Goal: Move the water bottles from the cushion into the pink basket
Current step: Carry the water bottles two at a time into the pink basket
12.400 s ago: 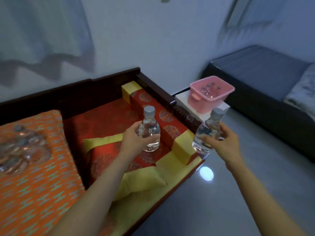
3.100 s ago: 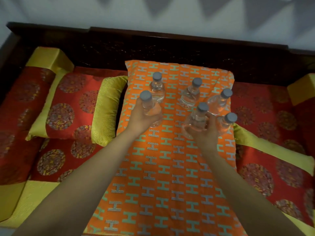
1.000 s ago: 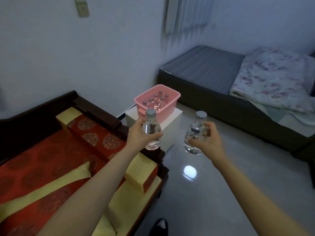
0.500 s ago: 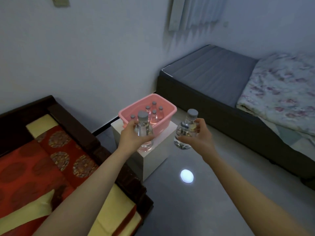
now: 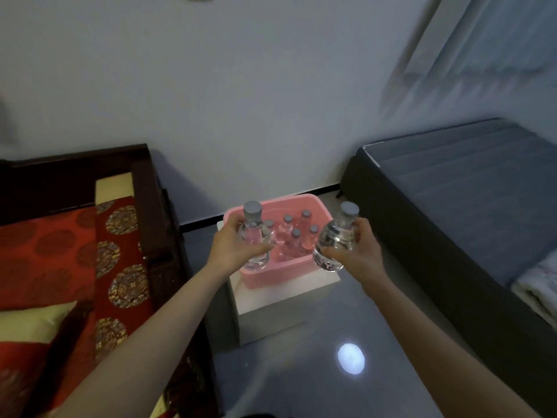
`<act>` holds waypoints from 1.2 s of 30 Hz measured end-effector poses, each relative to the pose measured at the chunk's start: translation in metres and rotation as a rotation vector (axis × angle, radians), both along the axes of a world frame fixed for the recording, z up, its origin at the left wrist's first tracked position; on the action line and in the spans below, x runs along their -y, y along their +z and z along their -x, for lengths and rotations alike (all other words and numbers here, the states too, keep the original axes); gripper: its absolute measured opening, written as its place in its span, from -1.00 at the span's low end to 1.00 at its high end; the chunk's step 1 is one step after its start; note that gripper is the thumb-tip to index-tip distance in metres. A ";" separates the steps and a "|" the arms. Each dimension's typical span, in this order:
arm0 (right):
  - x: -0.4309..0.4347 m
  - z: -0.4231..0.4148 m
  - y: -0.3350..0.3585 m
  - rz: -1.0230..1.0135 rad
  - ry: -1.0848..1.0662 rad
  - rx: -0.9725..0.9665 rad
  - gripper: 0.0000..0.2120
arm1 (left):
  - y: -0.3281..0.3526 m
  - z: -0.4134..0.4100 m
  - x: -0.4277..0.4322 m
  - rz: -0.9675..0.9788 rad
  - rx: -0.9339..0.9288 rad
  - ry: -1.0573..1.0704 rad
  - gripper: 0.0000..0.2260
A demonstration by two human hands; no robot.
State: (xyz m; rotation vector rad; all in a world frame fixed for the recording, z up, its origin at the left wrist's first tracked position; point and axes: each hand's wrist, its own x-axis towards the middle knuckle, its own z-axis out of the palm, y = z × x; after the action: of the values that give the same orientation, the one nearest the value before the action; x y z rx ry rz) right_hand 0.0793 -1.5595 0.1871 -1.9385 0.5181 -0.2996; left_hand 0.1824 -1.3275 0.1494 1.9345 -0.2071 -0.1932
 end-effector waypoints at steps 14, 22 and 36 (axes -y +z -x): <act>0.048 -0.142 -0.082 -0.038 0.179 -0.094 -0.38 | -0.065 -0.085 0.046 -0.123 -0.100 0.164 -0.46; 0.053 -0.182 -0.121 -0.104 0.215 -0.214 -0.29 | -0.115 -0.112 0.070 -0.229 -0.199 0.240 -0.54; 0.016 -0.242 -0.247 0.152 0.538 -0.394 -0.48 | -0.220 -0.140 0.103 -0.196 -0.301 0.442 -0.56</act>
State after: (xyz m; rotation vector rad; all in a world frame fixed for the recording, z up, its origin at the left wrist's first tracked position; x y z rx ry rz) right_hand 0.3211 -1.5759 -0.0596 -2.2102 0.2070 0.4043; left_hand 0.3227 -1.4307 -0.0703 2.0622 0.4512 -0.2119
